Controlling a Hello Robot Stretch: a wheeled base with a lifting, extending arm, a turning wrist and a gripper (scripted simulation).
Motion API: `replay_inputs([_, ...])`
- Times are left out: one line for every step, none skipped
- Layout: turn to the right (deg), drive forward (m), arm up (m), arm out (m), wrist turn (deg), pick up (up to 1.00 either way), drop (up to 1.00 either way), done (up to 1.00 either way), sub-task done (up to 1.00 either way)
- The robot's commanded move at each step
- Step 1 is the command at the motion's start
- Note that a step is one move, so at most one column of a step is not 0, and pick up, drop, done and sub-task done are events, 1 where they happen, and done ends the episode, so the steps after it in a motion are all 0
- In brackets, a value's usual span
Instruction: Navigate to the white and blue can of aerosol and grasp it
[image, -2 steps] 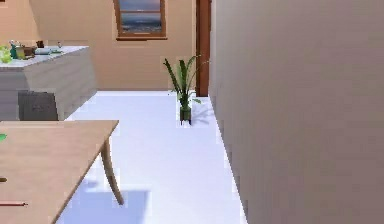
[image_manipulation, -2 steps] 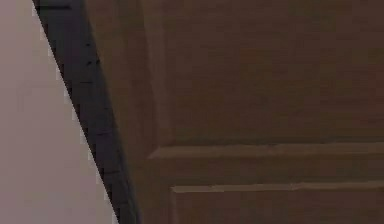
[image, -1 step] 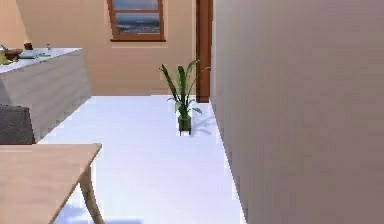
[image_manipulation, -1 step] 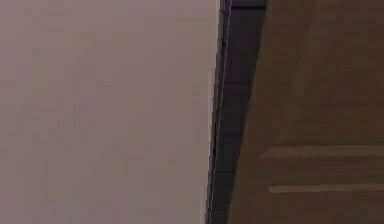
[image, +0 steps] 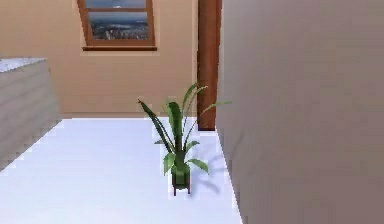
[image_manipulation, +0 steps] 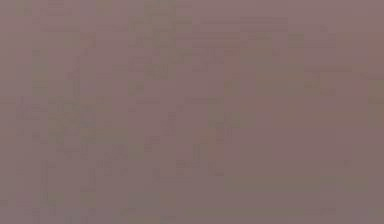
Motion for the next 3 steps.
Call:
replay_inputs([-9.0, 0.00, 0.00, 0.00, 0.0, 0.00, 0.00, 0.00, 0.00])
replay_inputs([0.0, 0.20, 0.00, 0.00, 0.0, 0.00, 0.00, 0.00, 0.00])
replay_inputs([-42.0, 0.00, 0.00, 0.00, 0.0, 0.00, 0.00, 0.00, 0.00])
